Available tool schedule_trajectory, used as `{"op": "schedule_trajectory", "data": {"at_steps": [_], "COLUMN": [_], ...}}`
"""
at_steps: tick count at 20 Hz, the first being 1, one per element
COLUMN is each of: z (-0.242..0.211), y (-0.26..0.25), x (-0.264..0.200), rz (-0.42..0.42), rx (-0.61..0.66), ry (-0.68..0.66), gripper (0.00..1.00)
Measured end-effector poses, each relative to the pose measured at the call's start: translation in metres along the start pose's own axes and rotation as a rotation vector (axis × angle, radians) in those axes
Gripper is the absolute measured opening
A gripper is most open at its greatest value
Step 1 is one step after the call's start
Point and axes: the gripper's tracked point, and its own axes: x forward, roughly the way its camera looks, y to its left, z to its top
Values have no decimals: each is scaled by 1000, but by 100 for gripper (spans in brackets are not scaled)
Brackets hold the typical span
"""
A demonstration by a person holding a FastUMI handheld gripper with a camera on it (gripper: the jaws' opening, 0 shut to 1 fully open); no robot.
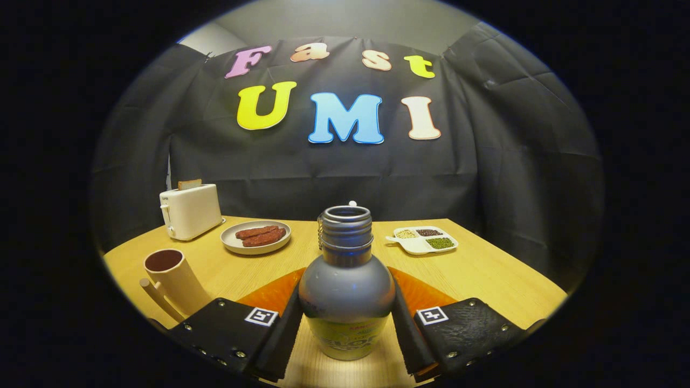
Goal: Take the bottle from table, then pour the juice into the cup, finally place the bottle on the coaster
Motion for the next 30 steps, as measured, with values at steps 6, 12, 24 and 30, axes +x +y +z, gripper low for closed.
{"op": "schedule_trajectory", "data": {"at_steps": [6, 12, 24, 30], "z": [32, 64, 54, 49], "y": [13, 36, 70, 83], "x": [-8, -7, -8, 2], "rz": [-38, -10, 4, 29], "rx": [-293, -471, -841, -991], "ry": [26, 32, 117, 122], "gripper": [76, 77, 77, 77]}}
